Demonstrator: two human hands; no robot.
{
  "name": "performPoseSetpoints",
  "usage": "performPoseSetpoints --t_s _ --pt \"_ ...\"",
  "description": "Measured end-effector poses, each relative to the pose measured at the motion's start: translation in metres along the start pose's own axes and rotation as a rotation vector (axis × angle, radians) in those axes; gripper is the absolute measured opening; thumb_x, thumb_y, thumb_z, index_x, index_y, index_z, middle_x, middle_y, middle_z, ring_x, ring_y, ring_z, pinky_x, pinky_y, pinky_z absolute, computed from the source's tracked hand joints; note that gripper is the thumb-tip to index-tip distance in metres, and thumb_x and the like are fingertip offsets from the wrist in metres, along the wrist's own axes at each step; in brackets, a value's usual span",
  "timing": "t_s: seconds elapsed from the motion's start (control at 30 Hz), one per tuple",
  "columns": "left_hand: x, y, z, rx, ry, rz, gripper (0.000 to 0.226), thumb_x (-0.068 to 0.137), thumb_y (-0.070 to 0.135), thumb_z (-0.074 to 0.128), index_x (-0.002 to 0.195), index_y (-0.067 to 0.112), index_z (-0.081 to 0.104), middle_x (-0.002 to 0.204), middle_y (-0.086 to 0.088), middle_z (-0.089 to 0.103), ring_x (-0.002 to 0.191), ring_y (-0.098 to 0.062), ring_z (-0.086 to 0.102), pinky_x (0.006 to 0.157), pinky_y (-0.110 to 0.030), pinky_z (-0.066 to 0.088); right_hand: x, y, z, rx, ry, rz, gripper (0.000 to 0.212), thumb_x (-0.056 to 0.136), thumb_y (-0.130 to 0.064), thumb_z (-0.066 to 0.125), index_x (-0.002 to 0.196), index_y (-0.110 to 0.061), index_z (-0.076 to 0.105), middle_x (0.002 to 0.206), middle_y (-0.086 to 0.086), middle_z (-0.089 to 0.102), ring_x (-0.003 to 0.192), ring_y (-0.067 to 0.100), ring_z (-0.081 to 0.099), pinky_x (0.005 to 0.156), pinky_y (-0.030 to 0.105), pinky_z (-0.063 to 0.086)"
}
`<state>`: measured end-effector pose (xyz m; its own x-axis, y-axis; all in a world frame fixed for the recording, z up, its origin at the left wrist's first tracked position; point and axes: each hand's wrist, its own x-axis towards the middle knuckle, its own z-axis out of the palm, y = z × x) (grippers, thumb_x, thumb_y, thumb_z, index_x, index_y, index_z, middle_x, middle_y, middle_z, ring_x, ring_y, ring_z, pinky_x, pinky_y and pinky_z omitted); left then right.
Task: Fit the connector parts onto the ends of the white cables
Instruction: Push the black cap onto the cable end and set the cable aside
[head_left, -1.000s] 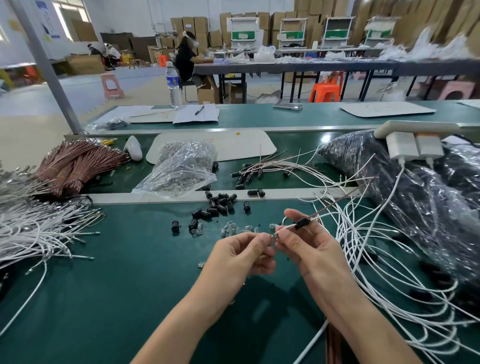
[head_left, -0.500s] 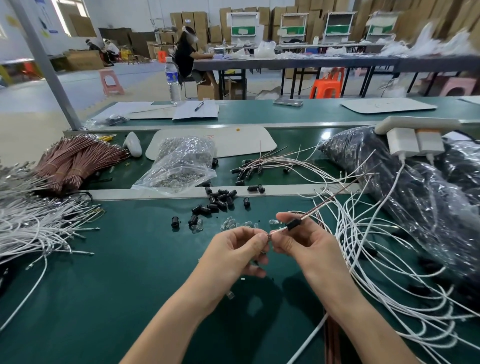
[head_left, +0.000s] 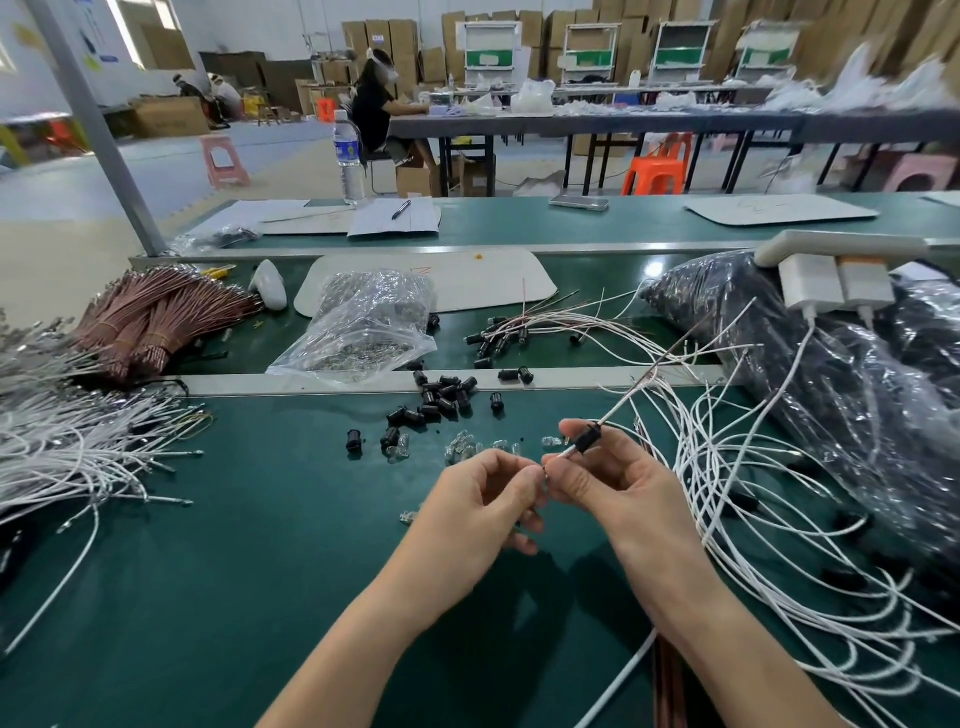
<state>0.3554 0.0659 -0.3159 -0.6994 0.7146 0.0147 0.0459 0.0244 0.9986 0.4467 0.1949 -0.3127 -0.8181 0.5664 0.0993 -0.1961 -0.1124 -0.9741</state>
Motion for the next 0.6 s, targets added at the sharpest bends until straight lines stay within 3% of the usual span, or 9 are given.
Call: performPoseSetpoints --t_s 0.1,0.2,0.33,0.4,0.47,0.53,0.6 --pt "-0.004 -0.001 0.002 0.149 0.059 0.127 0.011 0.101 0.019 0.058 0.095 0.018 0.068 0.079 0.007 0.072 0.069 -0.009 0.067 0.063 -0.023 0.056 -0.002 0.0 0.002 0.064 -0.013 0.029 0.029 0.072 -0.031 0.081 0.101 -0.027 0.077 0.093 0.007 0.078 0.089 0.017 0.076 0.078 0.018 0.056" --pt "-0.005 -0.004 0.003 0.191 0.086 0.16 0.009 0.101 0.021 0.06 0.098 0.02 0.069 0.081 0.0 0.073 0.071 -0.013 0.068 0.068 -0.029 0.059 -0.003 0.001 0.005 0.012 -0.032 0.053 0.021 0.073 -0.035 0.078 0.093 -0.027 0.08 0.09 0.004 0.079 0.083 0.012 0.075 0.075 0.016 0.056" --pt "-0.005 0.002 -0.001 0.194 0.042 0.153 0.01 0.1 0.02 0.061 0.099 0.023 0.071 0.084 0.009 0.074 0.072 -0.005 0.067 0.068 -0.019 0.054 -0.002 0.002 0.004 -0.037 0.009 0.042 0.02 0.072 -0.039 0.077 0.089 -0.028 0.081 0.086 0.004 0.079 0.079 0.012 0.074 0.072 0.016 0.056" --pt "-0.003 0.002 -0.014 0.407 0.13 0.229 0.01 0.1 0.031 0.06 0.103 0.03 0.069 0.09 0.017 0.072 0.081 0.001 0.065 0.073 -0.015 0.051 0.0 0.002 0.002 -0.015 0.054 0.041 0.018 0.074 -0.035 0.076 0.088 -0.026 0.081 0.085 0.006 0.078 0.075 0.011 0.072 0.07 0.017 0.056" --pt "0.001 -0.001 -0.035 0.737 0.34 0.244 0.019 0.101 0.037 0.054 0.114 0.029 0.065 0.101 0.018 0.066 0.093 0.0 0.059 0.082 -0.021 0.049 0.002 0.002 0.0 0.043 0.096 0.073 0.016 0.074 -0.032 0.076 0.085 -0.023 0.082 0.083 0.006 0.078 0.071 0.009 0.069 0.067 0.017 0.056" --pt "0.003 -0.005 -0.055 0.978 0.515 0.163 0.026 0.103 0.033 0.049 0.123 0.021 0.062 0.111 0.005 0.06 0.103 -0.012 0.053 0.084 -0.031 0.047 0.003 0.001 -0.003 0.121 0.115 0.124 0.017 0.07 -0.032 0.078 0.083 -0.021 0.083 0.081 0.006 0.077 0.069 0.008 0.068 0.065 0.017 0.056" --pt "0.004 -0.011 -0.065 1.092 0.549 0.079 0.025 0.103 0.029 0.049 0.122 0.018 0.062 0.112 -0.002 0.057 0.103 -0.021 0.052 0.082 -0.036 0.048 0.004 0.0 -0.004 0.19 0.109 0.171 0.019 0.067 -0.031 0.078 0.081 -0.018 0.083 0.08 0.006 0.076 0.067 0.008 0.068 0.064 0.017 0.056"
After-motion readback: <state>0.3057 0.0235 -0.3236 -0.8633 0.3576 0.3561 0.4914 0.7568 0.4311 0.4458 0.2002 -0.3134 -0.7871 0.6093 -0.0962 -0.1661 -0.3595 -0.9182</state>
